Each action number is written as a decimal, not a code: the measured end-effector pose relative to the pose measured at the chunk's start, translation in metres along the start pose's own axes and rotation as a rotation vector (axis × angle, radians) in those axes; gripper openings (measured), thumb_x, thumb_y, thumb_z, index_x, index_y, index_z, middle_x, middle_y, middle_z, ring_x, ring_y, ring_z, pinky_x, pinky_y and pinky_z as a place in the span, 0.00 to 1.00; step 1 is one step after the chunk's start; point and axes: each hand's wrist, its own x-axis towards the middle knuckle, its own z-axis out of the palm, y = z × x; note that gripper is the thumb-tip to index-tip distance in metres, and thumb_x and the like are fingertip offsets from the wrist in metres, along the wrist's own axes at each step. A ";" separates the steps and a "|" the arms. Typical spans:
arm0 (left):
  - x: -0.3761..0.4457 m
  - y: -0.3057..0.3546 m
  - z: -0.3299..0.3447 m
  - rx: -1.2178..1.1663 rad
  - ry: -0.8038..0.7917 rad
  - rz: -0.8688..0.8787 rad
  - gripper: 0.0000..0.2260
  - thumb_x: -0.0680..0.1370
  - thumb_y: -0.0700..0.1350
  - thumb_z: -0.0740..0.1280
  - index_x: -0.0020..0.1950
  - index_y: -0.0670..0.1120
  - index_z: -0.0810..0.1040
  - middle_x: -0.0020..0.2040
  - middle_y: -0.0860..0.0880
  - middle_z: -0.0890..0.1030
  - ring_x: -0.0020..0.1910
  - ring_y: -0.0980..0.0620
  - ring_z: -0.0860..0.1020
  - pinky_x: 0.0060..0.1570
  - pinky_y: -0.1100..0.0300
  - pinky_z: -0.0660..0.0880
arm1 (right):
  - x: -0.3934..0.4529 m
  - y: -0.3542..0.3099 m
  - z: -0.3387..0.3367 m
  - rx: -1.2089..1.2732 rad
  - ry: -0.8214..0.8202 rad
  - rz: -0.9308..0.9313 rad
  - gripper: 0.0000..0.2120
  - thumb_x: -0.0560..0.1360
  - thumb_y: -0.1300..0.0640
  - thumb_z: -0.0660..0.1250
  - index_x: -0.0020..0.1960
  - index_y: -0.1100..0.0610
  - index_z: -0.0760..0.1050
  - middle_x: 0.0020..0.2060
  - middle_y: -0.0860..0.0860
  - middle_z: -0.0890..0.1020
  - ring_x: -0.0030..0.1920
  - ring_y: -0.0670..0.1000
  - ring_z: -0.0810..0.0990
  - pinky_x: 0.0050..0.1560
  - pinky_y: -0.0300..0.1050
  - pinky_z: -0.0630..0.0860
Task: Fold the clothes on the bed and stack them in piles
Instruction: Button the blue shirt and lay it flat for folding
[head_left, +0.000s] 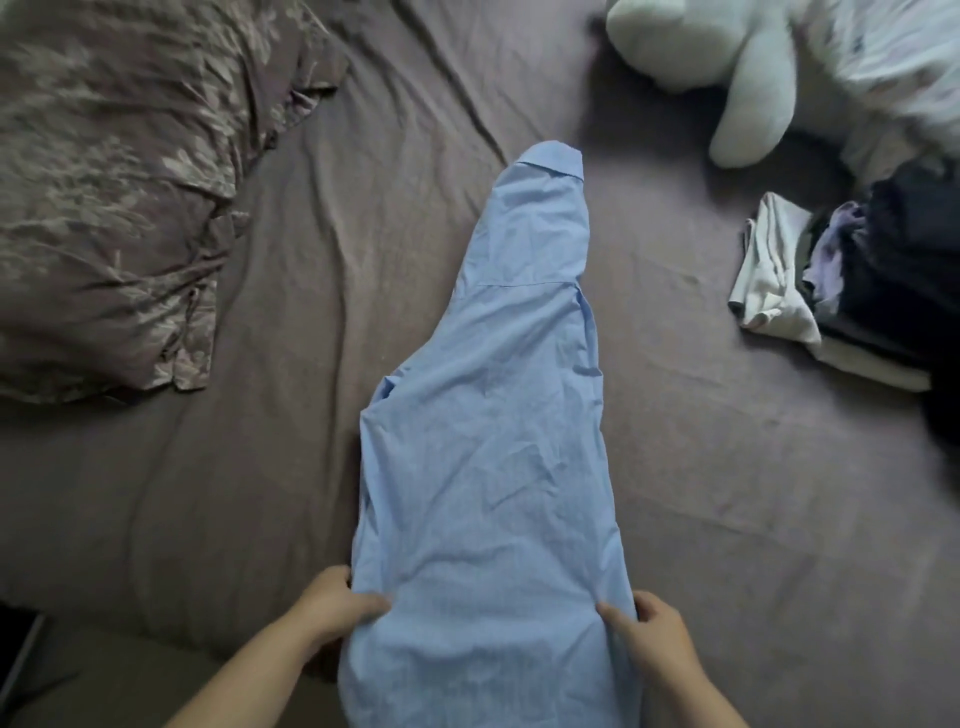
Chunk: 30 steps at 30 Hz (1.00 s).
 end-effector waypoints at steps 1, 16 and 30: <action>0.001 0.008 0.002 -0.065 0.047 0.055 0.28 0.64 0.48 0.79 0.61 0.41 0.77 0.51 0.49 0.81 0.48 0.51 0.80 0.45 0.59 0.76 | 0.005 -0.003 -0.008 -0.010 -0.016 -0.028 0.07 0.70 0.59 0.76 0.45 0.59 0.80 0.42 0.54 0.84 0.41 0.50 0.80 0.36 0.36 0.72; 0.086 0.257 0.053 1.076 0.755 0.873 0.26 0.84 0.52 0.47 0.79 0.46 0.41 0.79 0.49 0.40 0.77 0.51 0.40 0.75 0.49 0.39 | 0.138 -0.254 0.021 -0.708 0.410 -1.096 0.28 0.81 0.44 0.52 0.77 0.56 0.56 0.77 0.53 0.55 0.78 0.53 0.51 0.75 0.50 0.46; 0.139 0.317 0.019 0.456 0.814 0.796 0.38 0.77 0.64 0.57 0.79 0.46 0.49 0.77 0.44 0.57 0.76 0.44 0.55 0.72 0.50 0.51 | 0.216 -0.300 -0.001 -0.002 0.474 -0.872 0.29 0.76 0.39 0.59 0.66 0.59 0.71 0.56 0.52 0.77 0.57 0.51 0.75 0.60 0.45 0.69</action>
